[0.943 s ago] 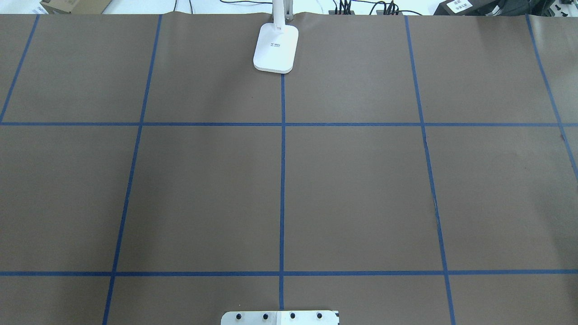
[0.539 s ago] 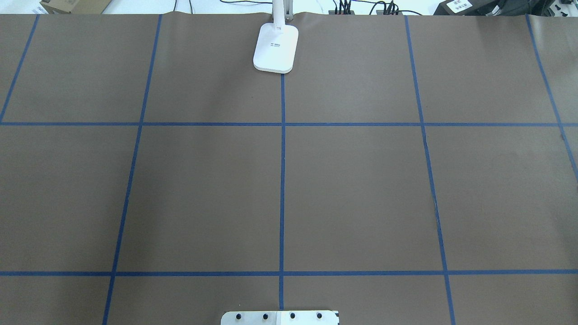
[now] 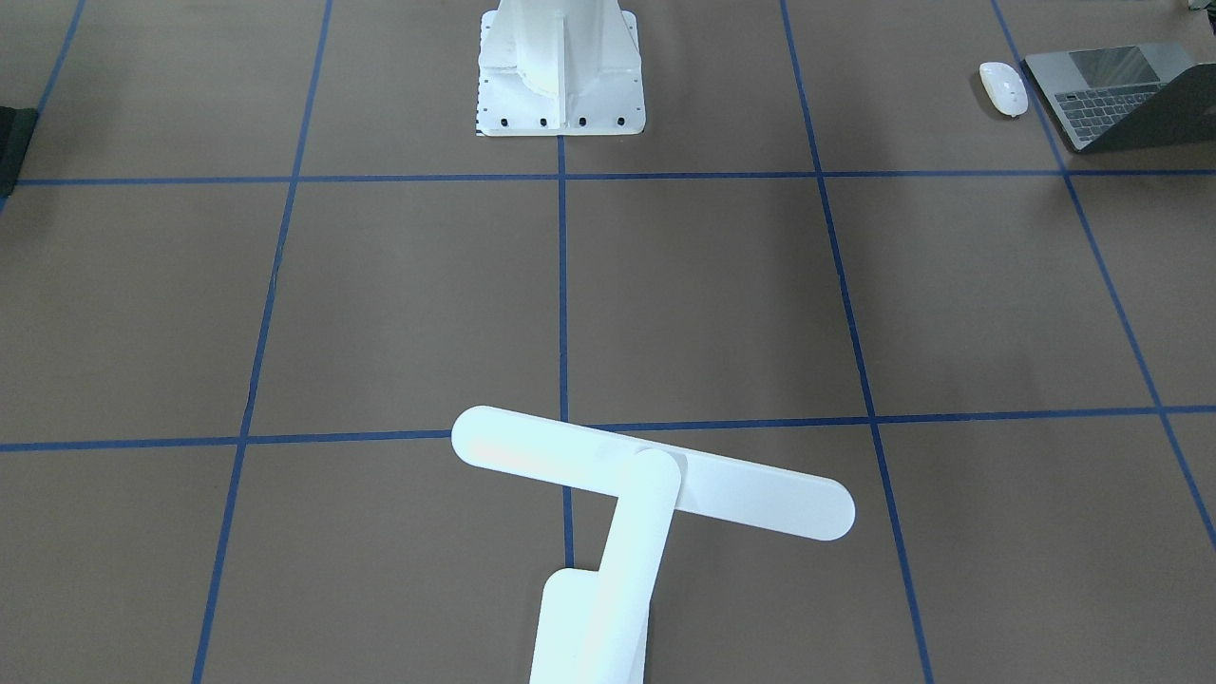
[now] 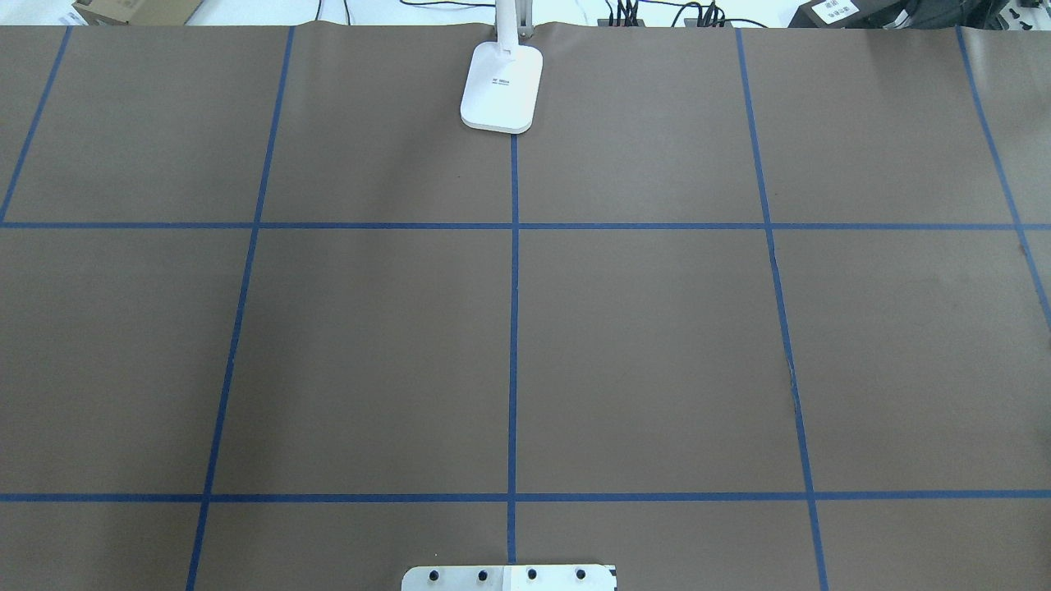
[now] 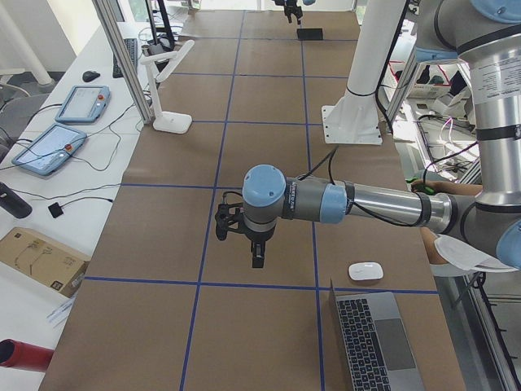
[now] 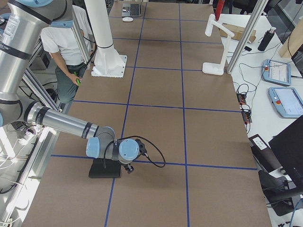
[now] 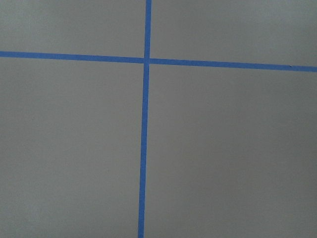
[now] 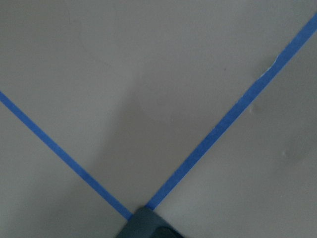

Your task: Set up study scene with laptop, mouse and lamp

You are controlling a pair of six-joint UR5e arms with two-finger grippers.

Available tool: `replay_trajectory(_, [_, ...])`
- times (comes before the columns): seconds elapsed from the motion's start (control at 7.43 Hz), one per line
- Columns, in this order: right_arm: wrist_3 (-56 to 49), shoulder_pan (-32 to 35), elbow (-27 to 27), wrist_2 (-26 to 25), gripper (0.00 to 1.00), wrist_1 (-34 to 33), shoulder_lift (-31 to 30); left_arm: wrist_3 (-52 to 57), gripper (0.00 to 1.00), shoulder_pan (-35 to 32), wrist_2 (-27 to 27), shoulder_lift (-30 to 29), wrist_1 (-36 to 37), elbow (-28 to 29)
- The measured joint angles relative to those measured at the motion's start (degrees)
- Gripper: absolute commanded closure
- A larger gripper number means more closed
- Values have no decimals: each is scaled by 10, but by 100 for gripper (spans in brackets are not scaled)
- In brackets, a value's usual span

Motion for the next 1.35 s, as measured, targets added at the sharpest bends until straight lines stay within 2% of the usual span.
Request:
replay_trajectory(0.4, [-2, -26, -58, 35, 14, 0, 34, 1, 0, 0, 1, 0, -1, 0])
replay_trajectory(0.81, [15, -37, -38, 62, 12, 0, 49, 3, 1, 0, 1, 1, -1, 0])
replay_trajectory(1.08, [33, -37, -29, 65, 3, 1, 56, 4, 1, 0, 2, 1, 0, 2])
replay_trajectory(1.35, [62, -26, -11, 65, 2, 2, 60, 37, 1, -2, 15, 11, 0, -2])
